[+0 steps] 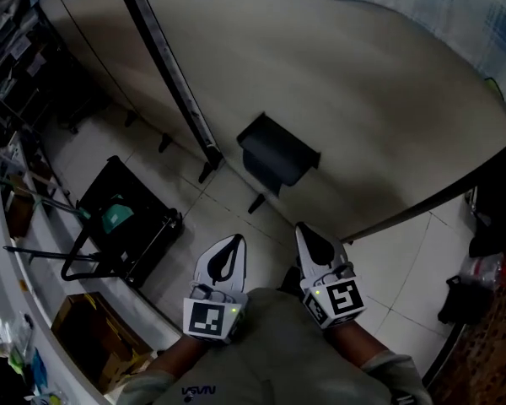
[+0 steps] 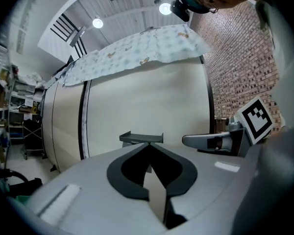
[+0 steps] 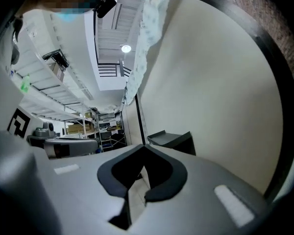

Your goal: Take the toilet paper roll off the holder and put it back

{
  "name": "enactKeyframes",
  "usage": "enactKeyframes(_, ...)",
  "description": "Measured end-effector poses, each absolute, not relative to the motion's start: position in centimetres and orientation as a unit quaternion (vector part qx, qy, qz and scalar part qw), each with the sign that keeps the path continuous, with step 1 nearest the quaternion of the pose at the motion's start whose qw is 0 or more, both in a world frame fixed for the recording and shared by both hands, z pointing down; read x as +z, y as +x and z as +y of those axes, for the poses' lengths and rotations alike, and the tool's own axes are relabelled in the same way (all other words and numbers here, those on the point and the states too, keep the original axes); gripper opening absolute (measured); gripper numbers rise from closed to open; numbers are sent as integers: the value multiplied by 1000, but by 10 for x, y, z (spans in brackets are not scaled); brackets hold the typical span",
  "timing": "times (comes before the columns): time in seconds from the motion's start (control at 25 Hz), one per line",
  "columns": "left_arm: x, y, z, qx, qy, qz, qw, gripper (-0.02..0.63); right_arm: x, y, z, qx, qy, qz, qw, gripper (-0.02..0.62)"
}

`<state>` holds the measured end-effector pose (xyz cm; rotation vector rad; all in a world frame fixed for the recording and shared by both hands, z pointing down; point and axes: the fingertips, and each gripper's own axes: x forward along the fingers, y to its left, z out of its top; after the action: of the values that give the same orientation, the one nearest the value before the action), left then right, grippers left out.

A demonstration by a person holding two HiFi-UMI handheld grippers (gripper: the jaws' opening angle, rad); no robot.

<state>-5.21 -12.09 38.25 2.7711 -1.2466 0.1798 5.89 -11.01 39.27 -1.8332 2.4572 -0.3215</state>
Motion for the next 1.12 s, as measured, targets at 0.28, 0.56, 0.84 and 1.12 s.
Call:
enactKeyframes(0.28, 389, -113, -71, 37, 910, -409, 66, 8, 380, -5, -57, -89, -610, 787, 7, 0)
enactKeyframes(0.56, 407, -116, -18, 32, 922, -373, 99, 8, 387, -19, 9, -99, -631, 769, -20, 0)
enactKeyframes(0.84, 397, -102, 21, 33, 920, -384, 78, 8, 376, -1, 42, -80, -629, 773, -4, 0)
enactKeyframes(1.12, 394, -49, 80, 54, 913, -402, 53, 8, 380, 49, 96, -74, -616, 784, 16, 0)
